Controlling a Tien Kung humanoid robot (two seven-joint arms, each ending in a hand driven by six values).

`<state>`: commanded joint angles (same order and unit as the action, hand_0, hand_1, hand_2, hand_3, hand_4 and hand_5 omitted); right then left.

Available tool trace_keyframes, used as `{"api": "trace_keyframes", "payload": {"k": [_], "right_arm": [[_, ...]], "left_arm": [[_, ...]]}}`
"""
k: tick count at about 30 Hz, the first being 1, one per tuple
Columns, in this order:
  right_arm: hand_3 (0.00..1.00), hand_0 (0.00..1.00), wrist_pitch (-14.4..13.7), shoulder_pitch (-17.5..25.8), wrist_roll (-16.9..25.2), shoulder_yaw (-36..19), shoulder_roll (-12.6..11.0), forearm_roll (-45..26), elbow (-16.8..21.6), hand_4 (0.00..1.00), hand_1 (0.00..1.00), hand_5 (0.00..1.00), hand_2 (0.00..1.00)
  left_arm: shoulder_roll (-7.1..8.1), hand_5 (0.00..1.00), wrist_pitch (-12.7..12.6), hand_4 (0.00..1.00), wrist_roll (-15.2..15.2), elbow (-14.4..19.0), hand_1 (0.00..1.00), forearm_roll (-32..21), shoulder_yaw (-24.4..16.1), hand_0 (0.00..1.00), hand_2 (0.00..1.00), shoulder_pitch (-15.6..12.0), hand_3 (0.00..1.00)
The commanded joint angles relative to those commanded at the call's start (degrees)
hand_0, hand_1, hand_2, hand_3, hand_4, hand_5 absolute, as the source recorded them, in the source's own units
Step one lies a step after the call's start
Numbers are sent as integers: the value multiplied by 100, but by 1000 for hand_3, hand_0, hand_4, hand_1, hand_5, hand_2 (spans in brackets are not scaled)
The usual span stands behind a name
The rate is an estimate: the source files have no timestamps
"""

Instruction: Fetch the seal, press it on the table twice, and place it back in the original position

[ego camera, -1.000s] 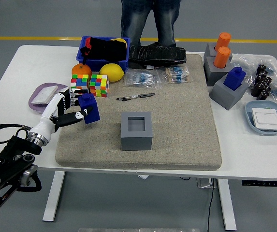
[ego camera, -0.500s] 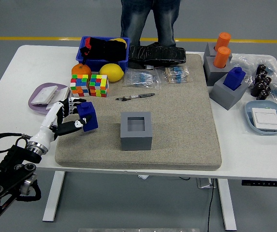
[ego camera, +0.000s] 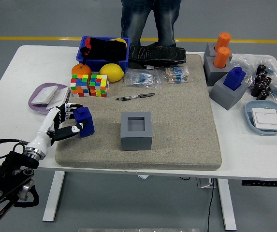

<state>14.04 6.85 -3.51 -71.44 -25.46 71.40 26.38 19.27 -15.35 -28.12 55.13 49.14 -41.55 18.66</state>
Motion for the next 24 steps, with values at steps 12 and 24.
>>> {"api": "trace_keyframes", "payload": {"k": [12,24], "right_arm": [[674,800,-4,11,15,50,-27,-3,51,847,710,482,678],[675,800,-12,17,24,22,-15,0,60,847,708,481,678]], "left_arm": [[-28,2,10,632,-93,-97,439,-37,-15,629,476,-108,628],[-77,2,12,634,-90,39,438,63,56,627,472,-228,625]]}}
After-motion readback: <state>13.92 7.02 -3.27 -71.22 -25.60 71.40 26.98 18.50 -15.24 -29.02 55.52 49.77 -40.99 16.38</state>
